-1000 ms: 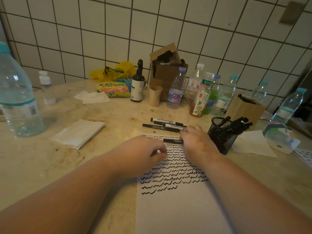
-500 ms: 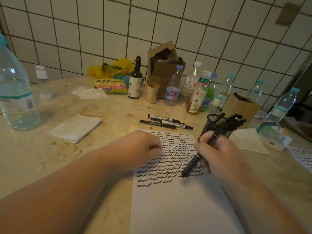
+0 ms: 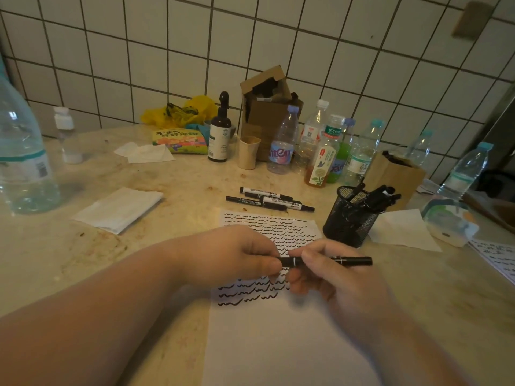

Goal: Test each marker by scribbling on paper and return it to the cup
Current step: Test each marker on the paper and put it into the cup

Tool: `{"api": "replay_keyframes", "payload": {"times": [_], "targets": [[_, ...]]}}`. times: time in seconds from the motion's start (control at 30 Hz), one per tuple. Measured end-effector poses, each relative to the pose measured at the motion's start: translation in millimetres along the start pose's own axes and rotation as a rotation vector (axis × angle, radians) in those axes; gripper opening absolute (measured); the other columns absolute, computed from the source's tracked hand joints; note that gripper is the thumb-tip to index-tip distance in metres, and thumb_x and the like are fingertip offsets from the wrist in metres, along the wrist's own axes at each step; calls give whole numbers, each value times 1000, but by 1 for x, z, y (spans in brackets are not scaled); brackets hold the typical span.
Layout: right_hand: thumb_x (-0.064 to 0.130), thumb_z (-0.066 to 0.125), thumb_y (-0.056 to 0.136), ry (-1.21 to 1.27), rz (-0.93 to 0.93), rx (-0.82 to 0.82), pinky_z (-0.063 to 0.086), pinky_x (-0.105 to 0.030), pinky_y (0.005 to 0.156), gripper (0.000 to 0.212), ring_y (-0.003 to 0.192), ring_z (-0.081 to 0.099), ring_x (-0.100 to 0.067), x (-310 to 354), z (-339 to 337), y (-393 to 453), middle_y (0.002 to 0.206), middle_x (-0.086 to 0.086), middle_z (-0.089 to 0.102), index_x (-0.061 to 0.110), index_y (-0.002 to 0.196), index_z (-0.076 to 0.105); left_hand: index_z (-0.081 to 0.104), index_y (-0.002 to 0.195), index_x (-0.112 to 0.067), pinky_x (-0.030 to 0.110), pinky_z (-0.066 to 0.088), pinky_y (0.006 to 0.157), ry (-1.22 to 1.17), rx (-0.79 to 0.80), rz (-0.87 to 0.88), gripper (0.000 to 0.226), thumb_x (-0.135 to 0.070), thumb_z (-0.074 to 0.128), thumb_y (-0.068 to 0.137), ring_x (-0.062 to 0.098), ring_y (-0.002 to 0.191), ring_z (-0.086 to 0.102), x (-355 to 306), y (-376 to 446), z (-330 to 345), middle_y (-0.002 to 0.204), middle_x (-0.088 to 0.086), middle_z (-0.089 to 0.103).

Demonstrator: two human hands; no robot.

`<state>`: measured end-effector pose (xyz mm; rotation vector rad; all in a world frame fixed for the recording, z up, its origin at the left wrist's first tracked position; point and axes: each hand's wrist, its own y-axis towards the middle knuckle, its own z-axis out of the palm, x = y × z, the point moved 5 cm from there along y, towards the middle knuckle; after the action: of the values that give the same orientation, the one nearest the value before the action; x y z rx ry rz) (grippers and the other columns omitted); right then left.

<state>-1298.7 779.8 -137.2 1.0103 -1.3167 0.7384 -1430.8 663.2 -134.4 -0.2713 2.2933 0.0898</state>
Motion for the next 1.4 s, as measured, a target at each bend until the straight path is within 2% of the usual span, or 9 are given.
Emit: {"api": "replay_keyframes", "payload": {"times": [0.1, 0.23, 0.33, 0.43, 0.53, 0.7, 0.87, 1.1, 1.4], "targets": [[12, 63, 79, 4, -4, 59, 49, -31, 53, 17, 55, 60, -28, 1, 1, 0, 62, -20, 67, 4, 80, 79, 68, 79, -25, 26, 33, 56, -200, 226, 34, 26, -27, 55, 101, 13, 56, 38, -4, -6, 8, 61, -5, 46], [6, 57, 74, 12, -34, 54, 45, -26, 44, 21, 49, 56, -25, 3, 5, -1, 54, -19, 63, 3, 74, 78, 65, 76, -20, 22, 28, 50, -370, 383, 12, 25, -25, 53, 97, 10, 49, 33, -7, -8, 12, 55, -7, 42], [9, 59, 77, -45, -38, -55, 38, -25, 40, 19, 43, 50, -20, 7, 3, 0, 52, -16, 61, 5, 70, 77, 64, 80, -28, 27, 38, 56, -51, 205, -12, 25, -32, 53, 102, 13, 57, 43, -8, -4, 8, 65, -4, 51], [8, 55, 92, 78, -13, -366, 28, -25, 37, 36, 36, 39, -18, 3, -25, 3, 45, -11, 52, 6, 61, 72, 62, 100, -30, 31, 51, 73, 431, -117, -31, 18, -42, 49, 102, 11, 80, 59, -8, 2, -5, 88, -9, 65], [11, 51, 97, 203, 81, -390, 33, -23, 33, 43, 36, 44, -17, -3, -37, 2, 47, -13, 54, 6, 62, 74, 63, 105, -31, 26, 51, 73, 397, -264, -94, 19, -42, 49, 101, 6, 81, 59, 1, -4, -23, 89, -13, 65], [6, 53, 95, -11, 217, -123, 40, -29, 43, 35, 44, 53, -24, -10, -18, -1, 57, -20, 62, 10, 67, 73, 66, 109, -38, 26, 52, 76, 333, -170, -120, 22, -49, 51, 98, 2, 83, 60, 11, 0, -15, 92, -15, 67], [3, 58, 94, -134, 249, -142, 35, -32, 48, 27, 45, 46, -25, -16, -18, -2, 53, -19, 57, 4, 68, 68, 65, 107, -37, 28, 52, 78, 378, -129, -161, 19, -45, 49, 102, 5, 86, 60, 20, 2, -10, 93, -16, 66], [7, 62, 93, -228, 259, -129, 44, -36, 52, 23, 54, 57, -27, -18, -16, -1, 64, -23, 68, 4, 72, 69, 66, 110, -35, 36, 55, 85, 432, -89, -158, 26, -50, 48, 100, 7, 90, 63, 25, 4, -7, 99, -13, 70], [7, 60, 92, -294, 287, -161, 44, -33, 50, 22, 52, 57, -24, -22, -21, 0, 64, -23, 69, 3, 72, 68, 67, 112, -33, 37, 54, 86, 425, -90, -148, 26, -48, 48, 101, 7, 90, 62, 24, 4, -7, 99, -13, 69]]}}
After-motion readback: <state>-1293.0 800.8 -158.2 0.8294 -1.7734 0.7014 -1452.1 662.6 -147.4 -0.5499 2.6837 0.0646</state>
